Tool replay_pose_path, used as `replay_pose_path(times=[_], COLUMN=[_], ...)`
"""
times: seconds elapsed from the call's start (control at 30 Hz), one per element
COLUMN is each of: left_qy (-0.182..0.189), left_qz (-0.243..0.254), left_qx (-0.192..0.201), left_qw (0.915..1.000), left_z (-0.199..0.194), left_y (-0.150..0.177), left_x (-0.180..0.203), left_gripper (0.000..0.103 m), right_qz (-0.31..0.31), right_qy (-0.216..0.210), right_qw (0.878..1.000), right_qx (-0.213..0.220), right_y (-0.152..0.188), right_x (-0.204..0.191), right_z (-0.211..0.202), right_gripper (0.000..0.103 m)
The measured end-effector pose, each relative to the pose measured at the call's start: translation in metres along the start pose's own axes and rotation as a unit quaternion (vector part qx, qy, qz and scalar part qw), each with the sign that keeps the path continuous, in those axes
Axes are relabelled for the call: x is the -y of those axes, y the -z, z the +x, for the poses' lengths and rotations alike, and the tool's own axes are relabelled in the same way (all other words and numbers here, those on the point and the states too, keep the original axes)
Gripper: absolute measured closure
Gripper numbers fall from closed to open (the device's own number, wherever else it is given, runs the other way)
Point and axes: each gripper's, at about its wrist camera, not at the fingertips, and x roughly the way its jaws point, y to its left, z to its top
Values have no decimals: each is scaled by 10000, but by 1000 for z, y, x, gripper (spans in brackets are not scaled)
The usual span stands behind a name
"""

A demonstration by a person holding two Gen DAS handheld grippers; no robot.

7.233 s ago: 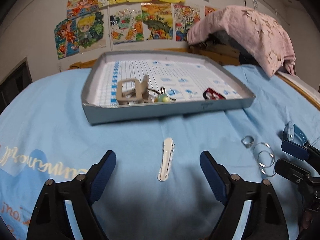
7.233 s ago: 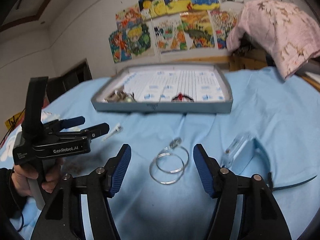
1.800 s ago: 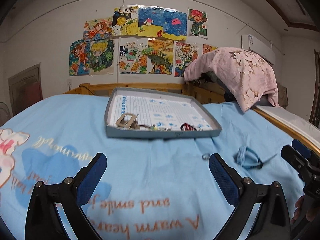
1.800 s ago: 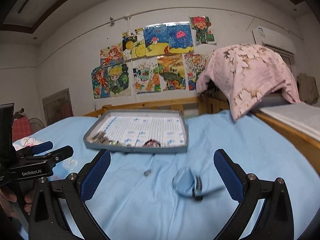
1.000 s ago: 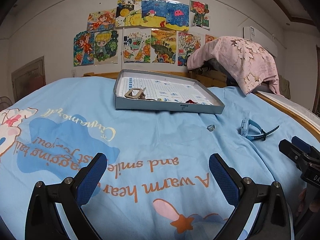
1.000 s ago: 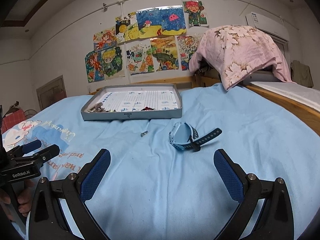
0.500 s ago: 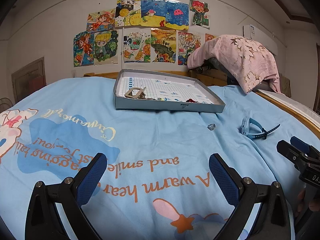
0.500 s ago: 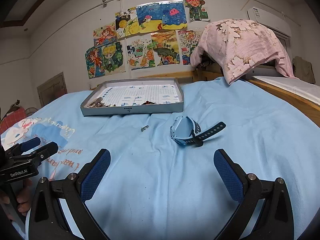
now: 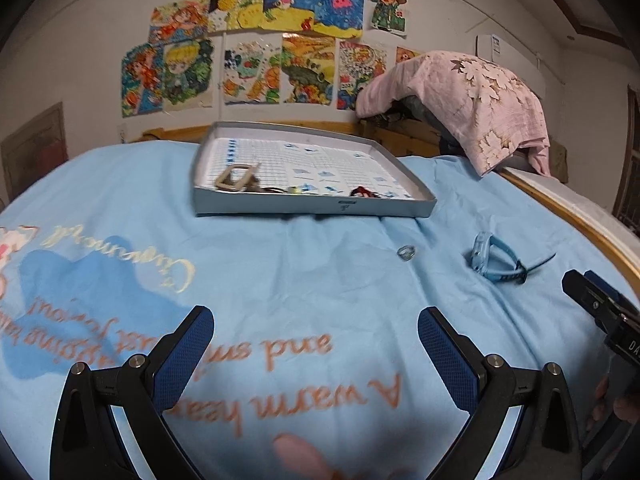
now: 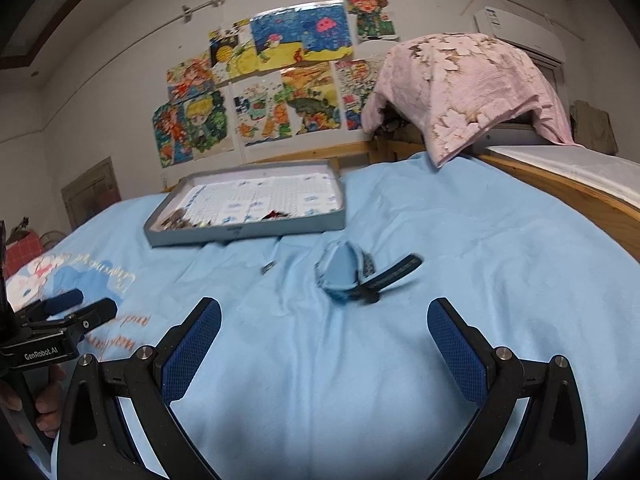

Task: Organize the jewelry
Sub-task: 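Lift both tools out of the tray back over the remaining jewelry, then grasp the silver ring with left gripper while right gripper grasps the light blue watch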

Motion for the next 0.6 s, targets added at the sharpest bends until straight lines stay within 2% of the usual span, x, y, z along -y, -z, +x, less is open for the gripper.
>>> replay_pose_path(times=[0.13, 0.23, 0.37, 0.43, 0.47, 0.53, 0.6], left_qy=[261, 376, 535, 632, 687, 795, 934], left_qz=[-16, 72, 154, 194, 235, 316, 392], left_qx=[-124, -168, -220, -239, -266, -310, -385], left_qw=[9996, 9991, 9982, 9975, 9970, 9959, 9941], left_z=[22, 40, 63, 73, 78, 87, 97], left_y=[-16, -27, -38, -41, -42, -44, -44], left_x=[10, 21, 31, 34, 36, 42, 46], left_gripper=[0, 0, 0, 5, 7, 14, 22], right_qz=[38, -198, -240, -173, -154, -123, -72], right_qy=[137, 236, 66, -90, -169, -309, -455], right_qw=[9999, 9994, 9997, 9998, 9997, 9994, 9987], right_qx=[69, 126, 67, 25, 16, -64, -217], right_y=[-12, -25, -39, -48, -51, -53, -50], right_x=[10, 13, 21, 25, 26, 26, 28], right_z=[8, 20, 42, 57, 64, 74, 85], right_gripper=[2, 2, 2, 3, 6, 24, 32])
